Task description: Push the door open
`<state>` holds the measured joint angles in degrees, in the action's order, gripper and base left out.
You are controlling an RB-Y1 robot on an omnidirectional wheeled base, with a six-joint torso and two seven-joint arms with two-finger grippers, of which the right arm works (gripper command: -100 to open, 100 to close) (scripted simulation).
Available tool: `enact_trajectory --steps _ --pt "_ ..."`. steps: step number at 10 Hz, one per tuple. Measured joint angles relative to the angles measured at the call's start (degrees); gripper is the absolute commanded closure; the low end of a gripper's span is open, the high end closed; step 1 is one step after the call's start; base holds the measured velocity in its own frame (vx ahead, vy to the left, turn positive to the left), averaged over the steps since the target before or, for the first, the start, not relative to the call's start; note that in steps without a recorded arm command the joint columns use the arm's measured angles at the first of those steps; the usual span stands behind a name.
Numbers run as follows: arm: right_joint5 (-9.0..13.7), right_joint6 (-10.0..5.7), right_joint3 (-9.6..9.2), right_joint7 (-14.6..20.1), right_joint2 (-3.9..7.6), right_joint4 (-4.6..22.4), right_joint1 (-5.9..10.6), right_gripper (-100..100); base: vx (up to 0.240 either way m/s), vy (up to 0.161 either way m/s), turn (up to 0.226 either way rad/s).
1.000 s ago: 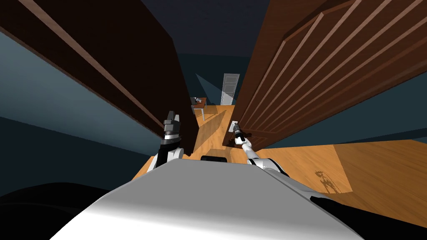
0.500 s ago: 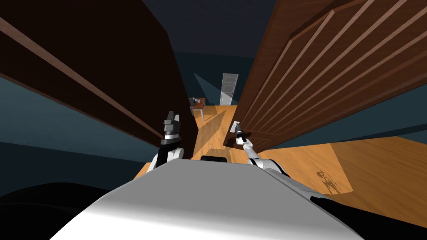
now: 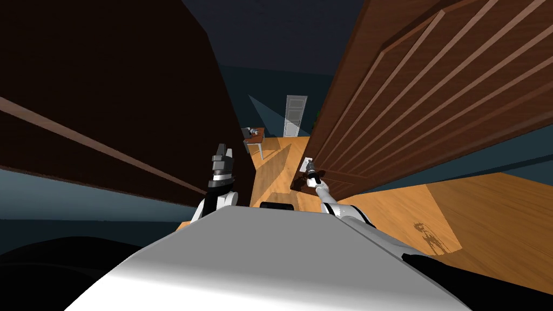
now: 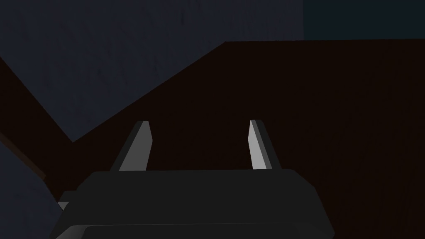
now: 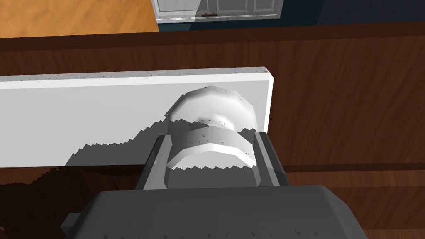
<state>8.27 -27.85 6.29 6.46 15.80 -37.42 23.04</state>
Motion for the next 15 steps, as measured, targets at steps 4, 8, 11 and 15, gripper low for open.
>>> enact_trajectory --steps 4,8,11,15 --pt "0.56 1.05 2.49 -1.4 0.15 -0.59 -0.43 100 0.151 0.082 -0.06" --pt "1.14 0.61 5.04 -2.52 0.63 0.33 -0.56 100 0.185 0.086 -0.059" --pt "1.47 0.0 6.59 -3.4 0.91 1.88 0.12 100 0.131 0.05 -0.039" --pt "1.94 -0.42 8.37 -5.32 -0.04 3.65 1.09 100 0.181 0.008 -0.076"
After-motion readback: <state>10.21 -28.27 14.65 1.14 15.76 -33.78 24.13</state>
